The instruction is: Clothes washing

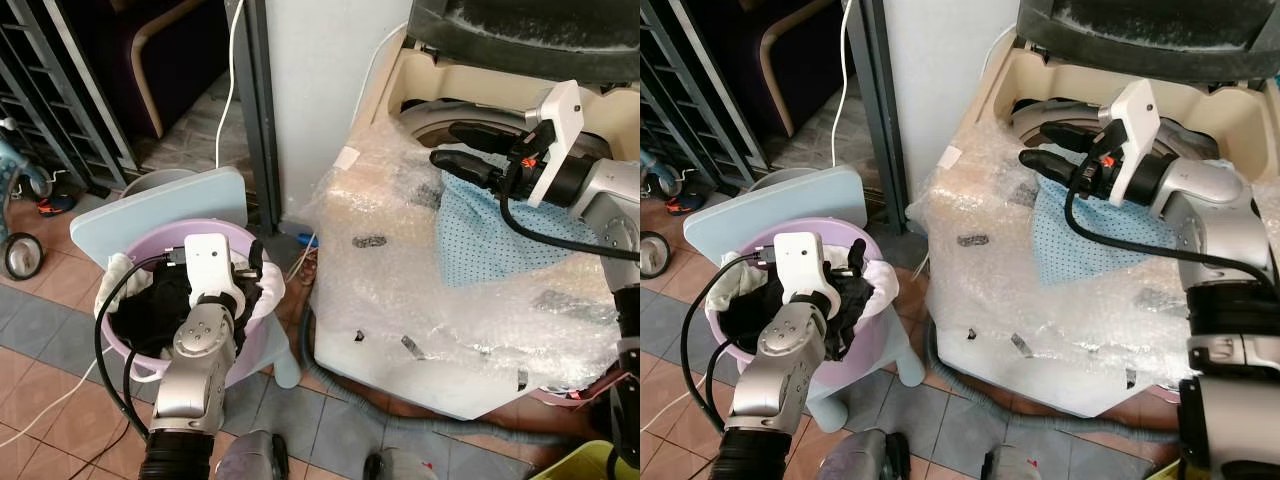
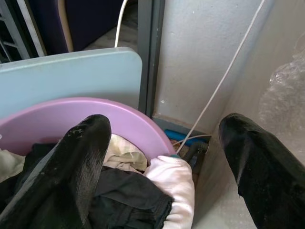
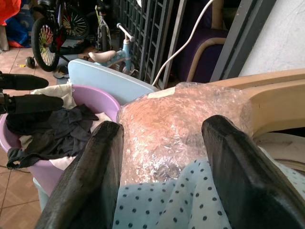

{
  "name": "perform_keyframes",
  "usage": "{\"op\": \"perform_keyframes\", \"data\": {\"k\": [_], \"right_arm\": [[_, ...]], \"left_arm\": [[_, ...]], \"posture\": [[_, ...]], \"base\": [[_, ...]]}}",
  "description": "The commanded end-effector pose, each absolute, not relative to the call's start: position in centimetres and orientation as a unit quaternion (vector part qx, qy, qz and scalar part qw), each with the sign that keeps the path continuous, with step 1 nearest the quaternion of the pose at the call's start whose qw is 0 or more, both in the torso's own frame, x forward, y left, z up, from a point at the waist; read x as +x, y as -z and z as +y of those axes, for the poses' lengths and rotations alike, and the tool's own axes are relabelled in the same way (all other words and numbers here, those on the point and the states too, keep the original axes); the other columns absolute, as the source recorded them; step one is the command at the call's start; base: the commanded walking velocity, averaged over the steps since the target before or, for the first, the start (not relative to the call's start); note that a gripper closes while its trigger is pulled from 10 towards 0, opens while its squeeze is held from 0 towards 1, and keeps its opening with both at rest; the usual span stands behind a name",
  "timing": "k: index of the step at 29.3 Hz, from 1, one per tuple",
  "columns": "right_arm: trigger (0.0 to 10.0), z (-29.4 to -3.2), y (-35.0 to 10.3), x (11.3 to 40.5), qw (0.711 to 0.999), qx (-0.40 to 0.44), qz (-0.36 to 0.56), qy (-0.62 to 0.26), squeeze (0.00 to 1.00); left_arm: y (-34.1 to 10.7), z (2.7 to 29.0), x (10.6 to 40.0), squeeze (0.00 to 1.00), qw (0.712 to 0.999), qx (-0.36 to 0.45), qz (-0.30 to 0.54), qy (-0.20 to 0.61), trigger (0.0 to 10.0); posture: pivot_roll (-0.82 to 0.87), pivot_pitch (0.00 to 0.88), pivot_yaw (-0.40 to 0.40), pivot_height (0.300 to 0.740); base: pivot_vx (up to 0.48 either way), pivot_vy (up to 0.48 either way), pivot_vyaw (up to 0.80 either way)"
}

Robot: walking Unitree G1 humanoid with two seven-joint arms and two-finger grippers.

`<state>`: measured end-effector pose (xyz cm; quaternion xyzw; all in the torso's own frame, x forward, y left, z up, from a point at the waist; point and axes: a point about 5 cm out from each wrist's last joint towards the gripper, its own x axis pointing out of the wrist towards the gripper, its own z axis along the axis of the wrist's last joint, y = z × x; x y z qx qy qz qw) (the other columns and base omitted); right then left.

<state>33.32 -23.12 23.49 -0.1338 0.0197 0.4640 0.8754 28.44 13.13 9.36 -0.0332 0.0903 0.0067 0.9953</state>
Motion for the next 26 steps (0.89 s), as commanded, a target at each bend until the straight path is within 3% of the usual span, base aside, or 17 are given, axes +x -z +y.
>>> {"op": "perform_keyframes", "data": {"k": [1,5,6,7,8,9,11,13,15,16,19,24,26], "right_arm": [[10.0,-23.4,-22.5,32.9,0.859,-0.145,0.053,-0.488,1.0],[10.0,-25.4,-20.5,33.2,0.858,-0.214,0.114,-0.454,1.0],[10.0,-26.4,-20.3,33.8,0.87,-0.26,0.126,-0.399,1.0],[10.0,-26.4,-20.3,33.8,0.87,-0.26,0.126,-0.399,1.0],[10.0,-27.4,-20.7,34.7,0.888,-0.302,0.119,-0.327,1.0],[10.0,-27.4,-20.7,34.7,0.888,-0.302,0.119,-0.327,1.0],[10.0,-28.3,-26.0,36.8,0.94,-0.317,-0.021,-0.122,1.0],[10.0,-28.3,-26.0,36.8,0.94,-0.317,-0.021,-0.122,1.0],[10.0,-27.7,-30.4,36.9,0.941,-0.301,-0.146,-0.04,0.96],[10.0,-27.7,-30.4,36.9,0.941,-0.301,-0.146,-0.04,0.96],[10.0,-24.9,-34.0,36.5,0.921,-0.277,-0.268,-0.059,0.88],[10.0,-23.0,-34.1,37.0,0.929,-0.218,-0.293,-0.066,0.88],[10.0,-21.5,-32.1,37.3,0.939,-0.188,-0.279,-0.072,0.88]], "left_arm": [[-9.2,13.2,28.4,0.0,0.995,-0.027,0.094,-0.008,10.0],[-9.3,13.3,28.4,0.0,0.995,-0.024,0.093,-0.008,10.0],[-9.3,13.4,28.4,0.0,0.995,-0.022,0.093,-0.009,10.0],[-9.3,13.4,28.4,0.0,0.995,-0.022,0.093,-0.009,10.0],[-9.3,13.5,28.4,0.0,0.995,-0.021,0.093,-0.009,10.0],[-9.3,13.5,28.4,0.0,0.995,-0.021,0.093,-0.009,10.0],[-9.3,13.6,28.5,0.0,0.995,-0.017,0.093,-0.009,10.0],[-9.3,13.6,28.5,0.0,0.995,-0.017,0.093,-0.009,10.0],[-9.5,13.6,28.6,0.0,0.996,-0.015,0.092,-0.008,10.0],[-9.5,13.6,28.6,0.0,0.996,-0.015,0.092,-0.008,10.0],[-9.4,13.6,28.7,0.0,0.996,-0.014,0.092,-0.008,10.0],[-9.5,13.3,28.8,0.0,0.996,-0.022,0.087,-0.006,10.0],[-9.7,13.2,28.8,0.0,0.996,-0.029,0.083,-0.01,10.0]], "posture": [[-0.02,0.092,0.01,0.74],[-0.01,0.089,0.015,0.74],[-0.01,0.088,0.016,0.74],[-0.01,0.088,0.016,0.74],[-0.01,0.086,0.017,0.74],[-0.01,0.086,0.017,0.74],[-0.01,0.081,0.022,0.74],[-0.01,0.081,0.022,0.74],[-0.01,0.082,0.025,0.74],[-0.01,0.082,0.025,0.74],[-0.01,0.081,0.024,0.74],[-0.02,0.078,0.025,0.74],[-0.02,0.073,0.028,0.74]], "base": [[0.0,0.0,0.0],[0.0,0.0,0.0],[0.0,0.0,0.0],[0.0,0.0,0.0],[0.0,0.0,0.0],[0.0,0.0,0.0],[0.0,0.0,0.0],[0.0,0.0,0.0],[0.0,0.0,0.0],[0.0,0.0,0.0],[0.0,0.0,0.0],[0.0,0.0,0.0],[0.0,0.0,0.0]]}}
